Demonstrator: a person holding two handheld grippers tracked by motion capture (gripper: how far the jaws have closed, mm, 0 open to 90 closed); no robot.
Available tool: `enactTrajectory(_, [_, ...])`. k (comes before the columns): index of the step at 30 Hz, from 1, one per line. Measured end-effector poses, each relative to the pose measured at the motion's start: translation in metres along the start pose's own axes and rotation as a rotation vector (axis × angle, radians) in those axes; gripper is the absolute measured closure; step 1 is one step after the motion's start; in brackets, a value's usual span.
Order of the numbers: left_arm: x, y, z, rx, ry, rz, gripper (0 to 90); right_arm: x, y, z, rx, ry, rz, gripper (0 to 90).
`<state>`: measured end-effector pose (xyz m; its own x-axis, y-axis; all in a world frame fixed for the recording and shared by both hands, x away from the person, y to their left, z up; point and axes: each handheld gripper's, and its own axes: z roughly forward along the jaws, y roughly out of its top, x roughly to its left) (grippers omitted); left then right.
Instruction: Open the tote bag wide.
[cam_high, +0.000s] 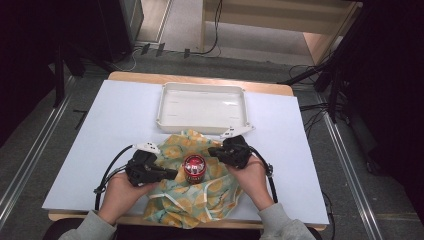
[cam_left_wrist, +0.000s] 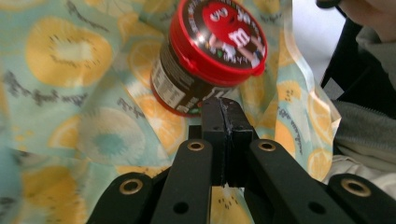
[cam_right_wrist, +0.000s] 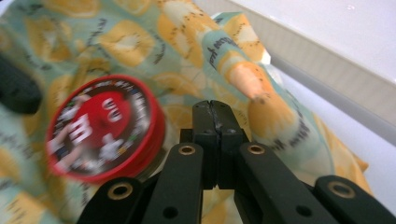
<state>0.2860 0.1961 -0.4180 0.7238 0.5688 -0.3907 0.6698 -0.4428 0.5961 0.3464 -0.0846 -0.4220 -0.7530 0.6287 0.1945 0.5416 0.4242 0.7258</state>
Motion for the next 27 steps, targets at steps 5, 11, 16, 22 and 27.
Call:
enactTrajectory(5, [-0.001,-0.007,0.009,0.025,-0.006,0.0,90.0,-0.009,0.004,0.014,0.012,-0.022,0.007,90.0])
enactTrajectory(11, [-0.002,-0.014,0.016,0.039,-0.015,0.003,90.0,-0.02,0.006,0.025,0.013,-0.047,0.042,90.0])
enactTrajectory(16, [-0.002,-0.019,0.018,0.053,-0.016,0.011,89.9,-0.027,0.009,0.032,0.012,-0.06,0.06,90.0])
enactTrajectory(22, [0.0,-0.022,0.02,0.057,-0.029,0.009,89.5,-0.036,0.008,0.039,0.0,-0.07,0.076,90.0])
enactTrajectory(27, [0.004,-0.022,0.019,0.047,-0.039,0.001,88.3,-0.036,0.01,0.042,-0.004,-0.068,0.072,90.0])
